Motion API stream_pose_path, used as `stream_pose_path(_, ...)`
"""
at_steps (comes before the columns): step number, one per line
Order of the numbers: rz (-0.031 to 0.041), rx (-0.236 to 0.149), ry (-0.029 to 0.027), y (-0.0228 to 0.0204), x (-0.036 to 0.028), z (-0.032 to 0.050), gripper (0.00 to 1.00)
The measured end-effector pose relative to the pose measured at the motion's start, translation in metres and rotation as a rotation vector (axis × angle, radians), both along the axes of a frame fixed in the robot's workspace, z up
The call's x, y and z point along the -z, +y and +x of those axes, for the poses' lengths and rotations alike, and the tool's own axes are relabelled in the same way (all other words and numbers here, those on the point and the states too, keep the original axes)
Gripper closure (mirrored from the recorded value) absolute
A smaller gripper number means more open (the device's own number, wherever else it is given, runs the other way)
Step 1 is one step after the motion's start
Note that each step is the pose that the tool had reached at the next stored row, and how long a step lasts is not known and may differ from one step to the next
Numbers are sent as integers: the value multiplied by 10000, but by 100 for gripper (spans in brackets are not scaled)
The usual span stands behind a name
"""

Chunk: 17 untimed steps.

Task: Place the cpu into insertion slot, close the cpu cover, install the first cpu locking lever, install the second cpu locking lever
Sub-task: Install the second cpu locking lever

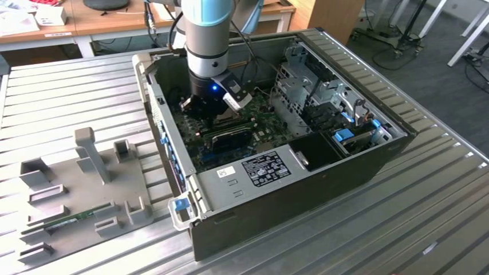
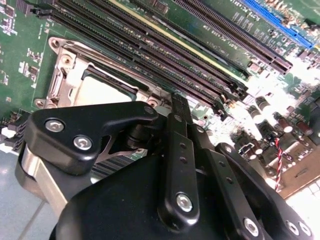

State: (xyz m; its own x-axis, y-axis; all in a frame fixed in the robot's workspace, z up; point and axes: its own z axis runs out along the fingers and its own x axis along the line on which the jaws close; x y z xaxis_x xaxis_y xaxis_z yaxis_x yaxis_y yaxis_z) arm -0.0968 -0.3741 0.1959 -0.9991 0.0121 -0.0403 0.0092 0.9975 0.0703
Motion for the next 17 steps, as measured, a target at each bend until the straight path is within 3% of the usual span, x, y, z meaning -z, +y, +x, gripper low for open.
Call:
stream_pose_path(6,3,-1,-2,0,-16,0,90)
stream_pose_path(17,-1,0,-1,0,-168,0,90)
